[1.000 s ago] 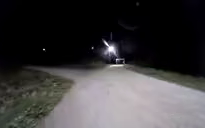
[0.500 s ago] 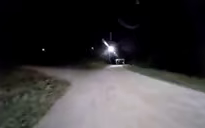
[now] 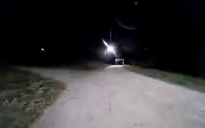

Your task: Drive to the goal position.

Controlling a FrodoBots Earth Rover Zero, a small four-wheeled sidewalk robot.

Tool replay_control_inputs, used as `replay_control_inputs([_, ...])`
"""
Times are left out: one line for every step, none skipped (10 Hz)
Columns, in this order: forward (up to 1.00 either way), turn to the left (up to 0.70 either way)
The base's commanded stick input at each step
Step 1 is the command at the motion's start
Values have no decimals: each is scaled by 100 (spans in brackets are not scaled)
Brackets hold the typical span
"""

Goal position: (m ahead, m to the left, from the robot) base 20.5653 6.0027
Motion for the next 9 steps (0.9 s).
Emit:
replay_control_inputs([70,0])
replay_control_inputs([70,0])
replay_control_inputs([70,0])
replay_control_inputs([70,0])
replay_control_inputs([70,0])
replay_control_inputs([70,0])
replay_control_inputs([70,0])
replay_control_inputs([70,0])
replay_control_inputs([70,0])
